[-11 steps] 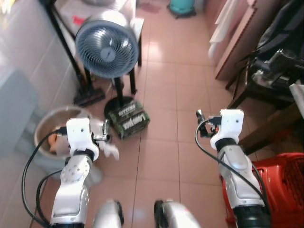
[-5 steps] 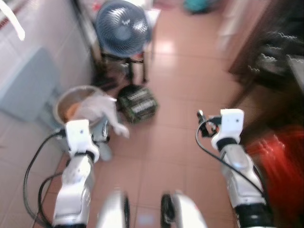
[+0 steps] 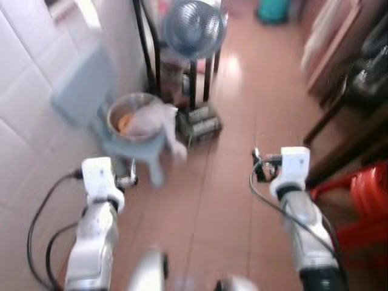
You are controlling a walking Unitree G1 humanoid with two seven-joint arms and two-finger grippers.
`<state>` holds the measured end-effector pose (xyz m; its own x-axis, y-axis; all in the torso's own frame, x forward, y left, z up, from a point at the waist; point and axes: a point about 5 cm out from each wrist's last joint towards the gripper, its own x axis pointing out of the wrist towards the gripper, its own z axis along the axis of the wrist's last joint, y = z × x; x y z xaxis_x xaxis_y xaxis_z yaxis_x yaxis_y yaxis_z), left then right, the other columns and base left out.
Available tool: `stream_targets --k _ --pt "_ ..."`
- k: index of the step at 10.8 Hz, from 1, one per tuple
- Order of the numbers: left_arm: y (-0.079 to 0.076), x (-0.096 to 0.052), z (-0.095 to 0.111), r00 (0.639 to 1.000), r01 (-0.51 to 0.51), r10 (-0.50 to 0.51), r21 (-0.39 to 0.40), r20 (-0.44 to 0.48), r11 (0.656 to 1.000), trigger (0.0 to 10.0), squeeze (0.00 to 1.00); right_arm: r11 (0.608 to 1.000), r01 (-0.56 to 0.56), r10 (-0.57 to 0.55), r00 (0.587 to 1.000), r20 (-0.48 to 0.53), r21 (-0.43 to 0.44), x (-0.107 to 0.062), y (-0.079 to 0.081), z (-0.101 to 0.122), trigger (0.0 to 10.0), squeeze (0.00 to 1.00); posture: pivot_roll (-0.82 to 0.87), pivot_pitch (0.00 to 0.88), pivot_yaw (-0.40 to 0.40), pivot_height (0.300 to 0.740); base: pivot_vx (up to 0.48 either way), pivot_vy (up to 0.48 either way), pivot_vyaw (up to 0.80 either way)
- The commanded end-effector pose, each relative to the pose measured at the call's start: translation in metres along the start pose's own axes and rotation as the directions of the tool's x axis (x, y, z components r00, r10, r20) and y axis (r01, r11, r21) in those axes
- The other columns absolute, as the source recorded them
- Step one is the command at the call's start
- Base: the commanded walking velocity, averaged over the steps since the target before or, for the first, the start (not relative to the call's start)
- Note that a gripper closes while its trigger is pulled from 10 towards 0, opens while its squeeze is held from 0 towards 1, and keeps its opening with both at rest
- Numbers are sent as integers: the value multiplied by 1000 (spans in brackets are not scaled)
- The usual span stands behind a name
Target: Setting the table
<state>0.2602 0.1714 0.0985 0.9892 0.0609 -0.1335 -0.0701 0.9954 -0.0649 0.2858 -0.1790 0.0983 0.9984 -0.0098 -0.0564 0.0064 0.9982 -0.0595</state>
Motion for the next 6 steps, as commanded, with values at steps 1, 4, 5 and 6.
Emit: stream_targets --k 1,4,5,6 --pt "-1 0 3 1000 13 -13 13 21 1000 10000 0 1000 7 -7 1000 8 0 0 0 2 10000 0 -27 193 -40 740 0 480 -800" --pt "0 -1 2 1000 8 -8 -18 13 1000 10000 0 1000 4 -4 1000 2 -1 -1 0 1 10000 0 -28 196 -44 740 0 0 -800" --pt "-1 -2 1 1000 22 -21 -63 6 998 10000 0 1000 2 -2 1000 -2 -3 -2 1 0 10000 0 -28 196 -46 740 0 0 -800" --pt "-1 -2 1 1000 14 -14 -78 1 997 10000 0 1000 0 0 1000 -5 -3 -3 1 0 10000 0 -29 193 -50 740 0 0 -800"
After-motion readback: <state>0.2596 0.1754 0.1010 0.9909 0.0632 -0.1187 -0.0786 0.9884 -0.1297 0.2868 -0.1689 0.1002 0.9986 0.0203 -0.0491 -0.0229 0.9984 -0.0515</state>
